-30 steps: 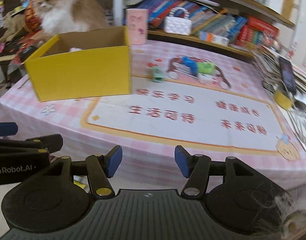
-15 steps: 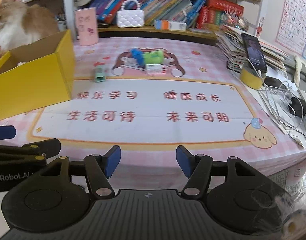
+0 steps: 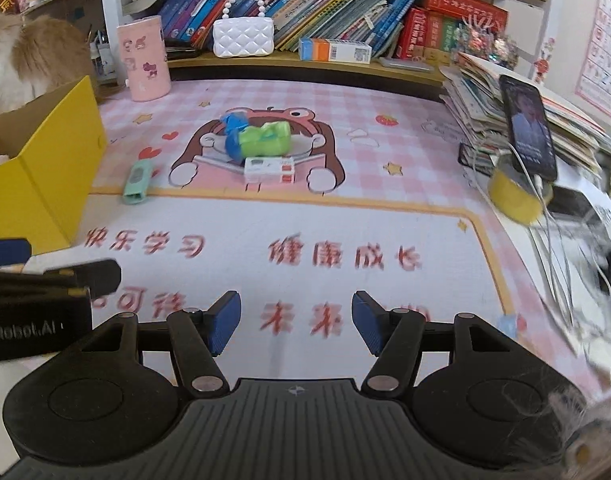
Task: Organize objects
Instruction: 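Withdraw both open tools from the box back toward the remaining items, then grasp the mint-green eraser with left tool while right tool grasps the white eraser box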
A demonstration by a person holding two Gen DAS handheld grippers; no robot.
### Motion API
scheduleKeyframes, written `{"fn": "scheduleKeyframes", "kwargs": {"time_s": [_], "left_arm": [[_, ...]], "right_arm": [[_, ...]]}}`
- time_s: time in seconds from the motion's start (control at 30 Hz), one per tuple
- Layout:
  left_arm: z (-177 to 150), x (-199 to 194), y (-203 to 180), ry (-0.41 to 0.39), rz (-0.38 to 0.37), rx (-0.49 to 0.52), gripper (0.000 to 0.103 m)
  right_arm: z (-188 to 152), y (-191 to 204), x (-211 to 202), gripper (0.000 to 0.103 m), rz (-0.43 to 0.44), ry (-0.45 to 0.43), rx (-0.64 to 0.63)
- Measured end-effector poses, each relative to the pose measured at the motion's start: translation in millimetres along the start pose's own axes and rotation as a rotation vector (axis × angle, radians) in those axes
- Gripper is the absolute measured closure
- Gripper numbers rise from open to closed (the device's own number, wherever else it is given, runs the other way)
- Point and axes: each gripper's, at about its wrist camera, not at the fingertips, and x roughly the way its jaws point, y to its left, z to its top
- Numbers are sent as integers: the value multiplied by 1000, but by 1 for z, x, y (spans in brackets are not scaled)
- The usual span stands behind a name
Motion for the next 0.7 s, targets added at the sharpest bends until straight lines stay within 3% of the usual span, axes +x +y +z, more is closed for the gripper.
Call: {"fn": "scheduleKeyframes", "kwargs": {"time_s": [0.33, 0.57, 0.7], "left_arm": [[33, 27, -24, -21, 126, -52, 13], [42, 36, -24, 6, 198, -88, 13], [43, 34, -23, 12, 230, -104, 13]], "right_arm": [[37, -32, 52, 44, 66, -49, -54], [59, -36, 91, 43, 112, -61, -70], [72, -27, 115, 36, 164, -68, -101]]}}
